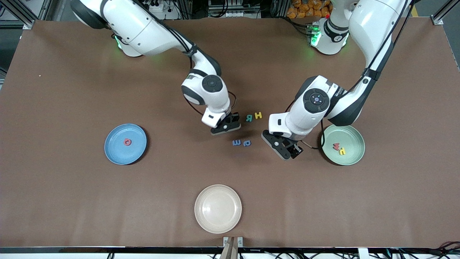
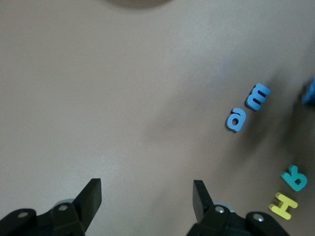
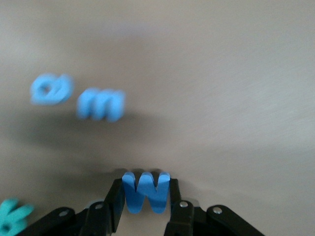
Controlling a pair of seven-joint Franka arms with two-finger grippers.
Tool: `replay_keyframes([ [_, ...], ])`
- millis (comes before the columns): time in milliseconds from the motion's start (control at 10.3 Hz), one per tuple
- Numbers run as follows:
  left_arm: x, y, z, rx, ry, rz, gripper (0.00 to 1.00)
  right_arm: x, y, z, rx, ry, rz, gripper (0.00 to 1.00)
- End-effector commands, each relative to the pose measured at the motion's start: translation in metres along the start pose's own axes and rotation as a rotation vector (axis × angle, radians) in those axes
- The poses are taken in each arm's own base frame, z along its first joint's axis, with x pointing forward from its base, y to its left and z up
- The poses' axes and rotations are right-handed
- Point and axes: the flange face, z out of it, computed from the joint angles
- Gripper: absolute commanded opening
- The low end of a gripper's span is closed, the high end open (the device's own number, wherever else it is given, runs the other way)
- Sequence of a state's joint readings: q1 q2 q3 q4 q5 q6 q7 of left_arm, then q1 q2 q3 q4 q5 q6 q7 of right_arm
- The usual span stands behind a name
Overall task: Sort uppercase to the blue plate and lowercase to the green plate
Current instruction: 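Carry the W to the blue plate while the left gripper reaches the a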
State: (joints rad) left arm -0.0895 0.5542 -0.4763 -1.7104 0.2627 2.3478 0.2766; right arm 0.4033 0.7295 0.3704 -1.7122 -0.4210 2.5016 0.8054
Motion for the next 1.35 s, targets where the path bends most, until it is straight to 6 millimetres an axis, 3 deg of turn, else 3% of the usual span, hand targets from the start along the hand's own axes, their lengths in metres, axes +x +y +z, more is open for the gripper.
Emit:
replay_keyframes([
  [0, 0.014, 0.001, 0.012, 0.000, 0.027, 0.093, 0.83, 0.033, 0.058, -0.032, -0.035, 0.019, 0.057, 0.00],
  [290, 0.037, 0.026, 0.029, -0.026, 0.042, 0.127, 0.83, 0.072, 0.163, -0.086, -0.056, -0.067, 0.113, 0.00],
  [484, 0.043, 0.040, 0.048, -0.019, 0.058, 0.168, 0.82, 0.076, 0.237, -0.117, -0.057, -0.184, 0.079, 0.00],
  [580, 0.046, 0.054, 0.059, -0.017, 0.052, 0.200, 0.82, 0.073, 0.277, -0.123, -0.070, -0.232, 0.071, 0.00],
  [870, 0.049, 0.083, 0.083, -0.033, 0.043, 0.247, 0.81, 0.044, 0.376, -0.087, -0.028, -0.336, 0.088, 0.00],
  [1064, 0.055, 0.106, 0.091, -0.026, 0.050, 0.292, 0.81, 0.016, 0.422, -0.062, -0.011, -0.363, 0.082, 0.00],
  [1160, 0.053, 0.108, 0.096, -0.014, 0.040, 0.314, 0.81, 0.009, 0.440, -0.056, -0.012, -0.355, 0.076, 0.00],
  [1257, 0.052, 0.109, 0.099, -0.007, 0.035, 0.326, 0.81, 0.007, 0.446, -0.049, -0.013, -0.328, 0.079, 0.00],
])
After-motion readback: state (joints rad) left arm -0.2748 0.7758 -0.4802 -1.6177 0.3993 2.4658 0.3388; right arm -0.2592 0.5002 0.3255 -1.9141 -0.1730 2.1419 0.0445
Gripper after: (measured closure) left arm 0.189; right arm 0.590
